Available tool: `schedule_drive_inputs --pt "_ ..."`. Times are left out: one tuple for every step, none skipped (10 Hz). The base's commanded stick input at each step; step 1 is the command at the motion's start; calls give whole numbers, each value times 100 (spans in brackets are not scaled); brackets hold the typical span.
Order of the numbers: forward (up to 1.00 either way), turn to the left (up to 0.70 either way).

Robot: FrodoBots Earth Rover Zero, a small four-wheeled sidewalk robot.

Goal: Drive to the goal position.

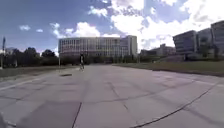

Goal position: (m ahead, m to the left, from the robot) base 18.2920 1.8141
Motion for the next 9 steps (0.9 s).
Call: schedule_drive_inputs --pt "70 0" --pt "70 0" --pt "70 0" --pt "70 0" --pt "70 0" --pt "70 0" --pt "70 0" --pt "70 0" --pt "70 0"
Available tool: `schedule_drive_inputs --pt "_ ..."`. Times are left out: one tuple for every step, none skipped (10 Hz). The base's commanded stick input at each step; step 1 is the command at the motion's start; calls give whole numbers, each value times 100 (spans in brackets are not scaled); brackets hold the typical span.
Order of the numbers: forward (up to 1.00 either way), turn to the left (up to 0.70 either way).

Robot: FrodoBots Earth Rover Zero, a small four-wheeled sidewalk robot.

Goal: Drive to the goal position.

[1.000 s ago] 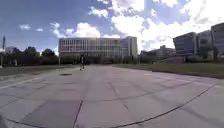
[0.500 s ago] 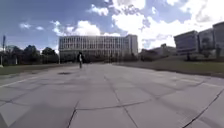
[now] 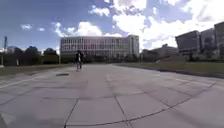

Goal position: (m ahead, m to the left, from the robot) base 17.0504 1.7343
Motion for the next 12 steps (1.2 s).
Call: schedule_drive_inputs --pt "70 0" --pt "70 0" --pt "70 0" --pt "70 0" --pt "70 0" --pt "70 0" --pt "70 0" --pt "70 0" --pt "70 0" --pt "70 0" --pt "70 0" --pt "70 0"
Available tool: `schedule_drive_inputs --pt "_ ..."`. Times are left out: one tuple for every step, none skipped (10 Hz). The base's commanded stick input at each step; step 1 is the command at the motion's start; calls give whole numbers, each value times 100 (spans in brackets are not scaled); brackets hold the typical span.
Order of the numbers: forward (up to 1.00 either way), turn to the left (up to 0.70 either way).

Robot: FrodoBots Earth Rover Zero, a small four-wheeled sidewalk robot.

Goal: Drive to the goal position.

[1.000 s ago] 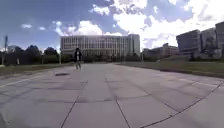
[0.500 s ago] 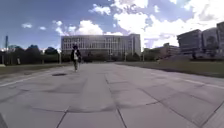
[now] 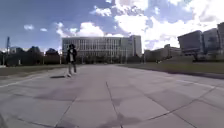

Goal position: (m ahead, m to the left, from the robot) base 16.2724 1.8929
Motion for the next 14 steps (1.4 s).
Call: schedule_drive_inputs --pt "70 0" --pt "70 0" --pt "70 0" --pt "70 0" --pt "70 0" --pt "70 0" --pt "70 0" --pt "70 0" --pt "70 0" --pt "70 0" --pt "70 0" --pt "70 0" --pt "70 0" --pt "70 0"
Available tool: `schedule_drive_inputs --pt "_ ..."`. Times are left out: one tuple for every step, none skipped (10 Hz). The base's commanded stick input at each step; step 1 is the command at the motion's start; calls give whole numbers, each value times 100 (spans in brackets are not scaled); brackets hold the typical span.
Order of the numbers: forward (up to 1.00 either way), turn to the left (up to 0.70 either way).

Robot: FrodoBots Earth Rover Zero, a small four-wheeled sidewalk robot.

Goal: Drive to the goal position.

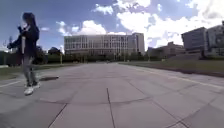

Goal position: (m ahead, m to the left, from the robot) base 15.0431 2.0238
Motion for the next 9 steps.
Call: schedule_drive_inputs --pt "70 0" --pt "70 0" --pt "70 0" --pt "70 0" --pt "70 0" --pt "70 0" --pt "70 0" --pt "70 0" --pt "70 0"
